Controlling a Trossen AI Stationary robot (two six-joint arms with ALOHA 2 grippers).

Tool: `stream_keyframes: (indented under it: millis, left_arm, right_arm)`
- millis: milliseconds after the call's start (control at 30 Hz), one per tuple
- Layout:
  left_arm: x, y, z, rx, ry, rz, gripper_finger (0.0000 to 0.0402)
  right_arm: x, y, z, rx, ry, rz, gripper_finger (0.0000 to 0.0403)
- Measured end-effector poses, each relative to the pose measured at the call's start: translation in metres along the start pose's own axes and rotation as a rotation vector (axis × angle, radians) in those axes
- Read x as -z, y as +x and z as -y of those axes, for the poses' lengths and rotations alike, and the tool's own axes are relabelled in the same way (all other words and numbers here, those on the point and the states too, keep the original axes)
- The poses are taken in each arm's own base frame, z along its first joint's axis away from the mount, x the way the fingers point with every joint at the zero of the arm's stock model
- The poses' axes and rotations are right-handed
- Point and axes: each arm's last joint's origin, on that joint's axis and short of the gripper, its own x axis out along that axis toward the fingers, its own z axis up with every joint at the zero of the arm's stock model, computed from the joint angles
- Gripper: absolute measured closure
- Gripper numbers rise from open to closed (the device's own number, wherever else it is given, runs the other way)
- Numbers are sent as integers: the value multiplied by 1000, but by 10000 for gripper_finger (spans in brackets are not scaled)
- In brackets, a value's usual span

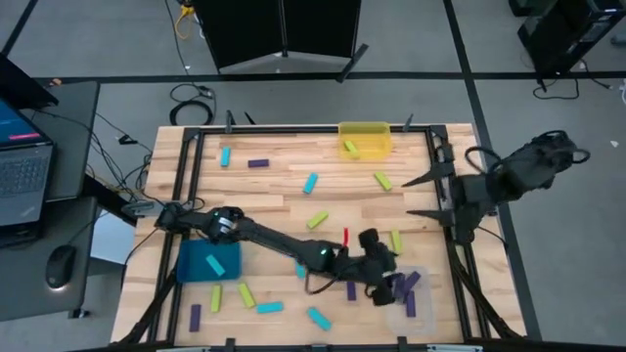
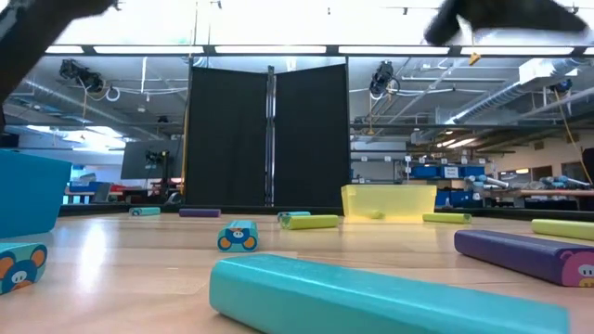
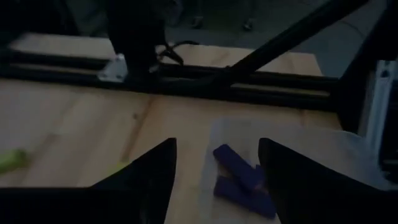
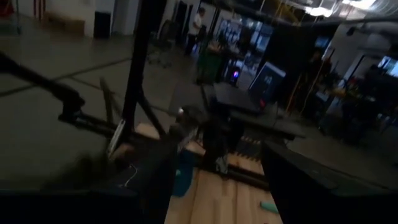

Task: Sort blocks
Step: Put the blue block into the dark blue bin

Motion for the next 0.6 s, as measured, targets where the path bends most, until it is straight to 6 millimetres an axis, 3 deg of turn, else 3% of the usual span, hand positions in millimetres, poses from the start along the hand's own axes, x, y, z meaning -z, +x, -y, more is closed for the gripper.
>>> stream_keyframes:
  millis: [233, 600]
  left_arm:
    - [-6, -48, 19, -209, 84, -32, 194]
    - [24, -88, 59, -343, 75, -71, 200]
  right_arm:
    - [4, 16, -9, -10, -7, -44, 160]
    - [14, 41, -24, -29, -25, -131, 158]
